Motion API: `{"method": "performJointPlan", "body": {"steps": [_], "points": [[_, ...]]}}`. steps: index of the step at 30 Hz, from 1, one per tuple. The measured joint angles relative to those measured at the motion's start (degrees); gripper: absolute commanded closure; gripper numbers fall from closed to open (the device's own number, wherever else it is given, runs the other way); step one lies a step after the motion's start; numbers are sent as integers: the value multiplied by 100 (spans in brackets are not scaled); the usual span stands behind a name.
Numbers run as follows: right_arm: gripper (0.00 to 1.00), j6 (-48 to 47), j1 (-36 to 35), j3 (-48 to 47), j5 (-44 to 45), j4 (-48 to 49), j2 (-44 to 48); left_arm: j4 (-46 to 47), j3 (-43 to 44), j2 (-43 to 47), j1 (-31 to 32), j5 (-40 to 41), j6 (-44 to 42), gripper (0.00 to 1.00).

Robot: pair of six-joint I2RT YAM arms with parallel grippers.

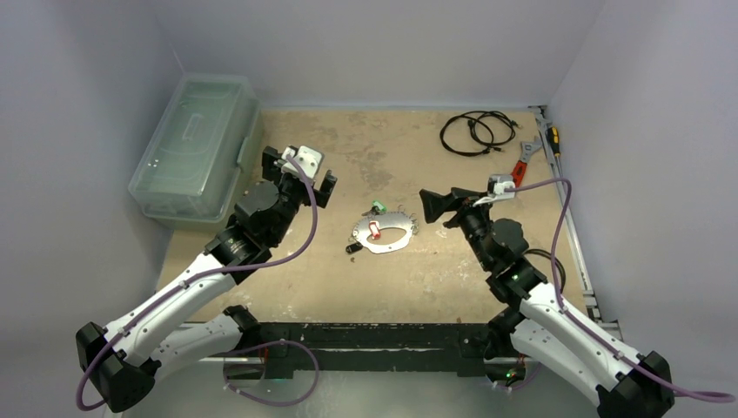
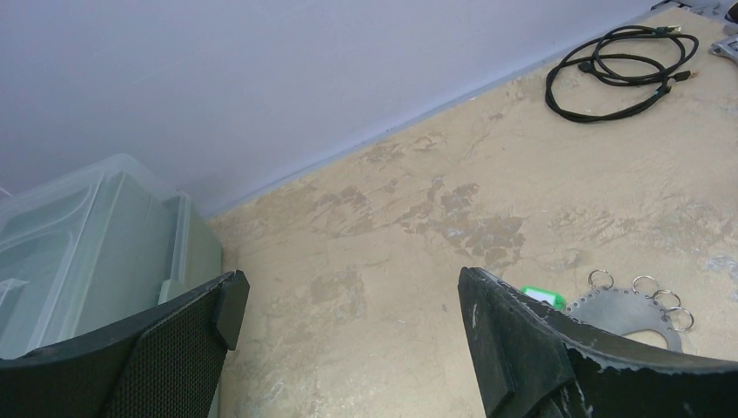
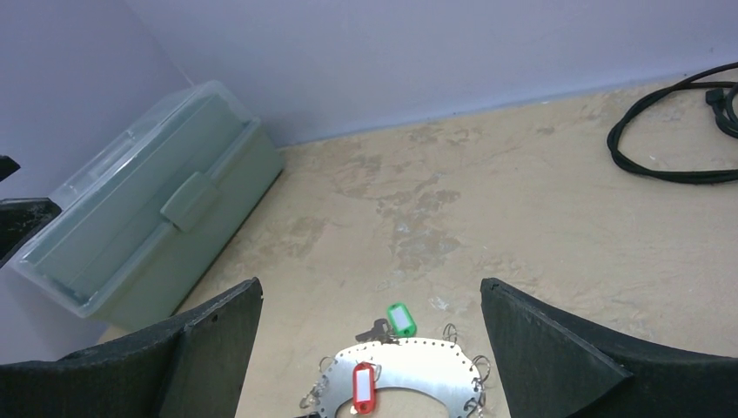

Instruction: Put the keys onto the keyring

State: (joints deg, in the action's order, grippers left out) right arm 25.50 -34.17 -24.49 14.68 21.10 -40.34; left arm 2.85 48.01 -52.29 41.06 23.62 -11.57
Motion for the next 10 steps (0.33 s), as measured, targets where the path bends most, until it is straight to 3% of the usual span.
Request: {"method": "performJointPlan", "body": {"steps": [10], "points": [[1,22,0,-2,-282,79,-361,0,0,0,0,0,0,6]]}}
